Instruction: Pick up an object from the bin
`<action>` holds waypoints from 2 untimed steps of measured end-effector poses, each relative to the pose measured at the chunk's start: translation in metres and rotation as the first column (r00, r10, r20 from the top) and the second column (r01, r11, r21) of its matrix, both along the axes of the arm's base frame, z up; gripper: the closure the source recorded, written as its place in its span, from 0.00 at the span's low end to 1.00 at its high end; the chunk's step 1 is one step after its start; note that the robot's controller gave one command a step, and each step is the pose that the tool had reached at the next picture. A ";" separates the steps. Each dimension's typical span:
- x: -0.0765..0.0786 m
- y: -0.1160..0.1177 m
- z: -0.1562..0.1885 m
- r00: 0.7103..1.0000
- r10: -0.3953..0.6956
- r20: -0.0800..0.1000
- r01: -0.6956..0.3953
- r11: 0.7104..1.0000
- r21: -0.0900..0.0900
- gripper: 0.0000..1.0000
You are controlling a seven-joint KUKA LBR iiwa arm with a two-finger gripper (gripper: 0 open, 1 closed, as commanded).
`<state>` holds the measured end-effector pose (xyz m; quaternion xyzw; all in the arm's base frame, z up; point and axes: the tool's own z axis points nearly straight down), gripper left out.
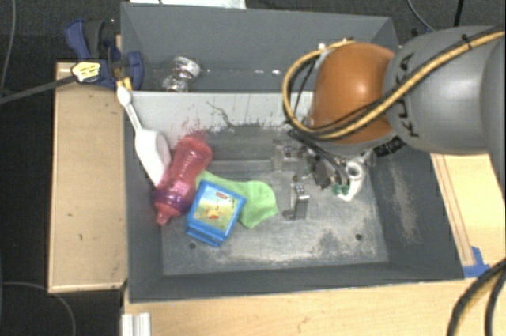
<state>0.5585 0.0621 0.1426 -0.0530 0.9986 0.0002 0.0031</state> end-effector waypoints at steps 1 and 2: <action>-0.017 0.037 -0.011 0.993 0.118 -0.006 -0.118 0.993 0.001 0.00; -0.018 0.078 0.007 0.982 0.189 -0.001 -0.189 0.982 0.001 0.00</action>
Offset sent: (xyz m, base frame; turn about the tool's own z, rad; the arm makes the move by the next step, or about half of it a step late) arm -0.0190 0.0753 0.0060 -0.1832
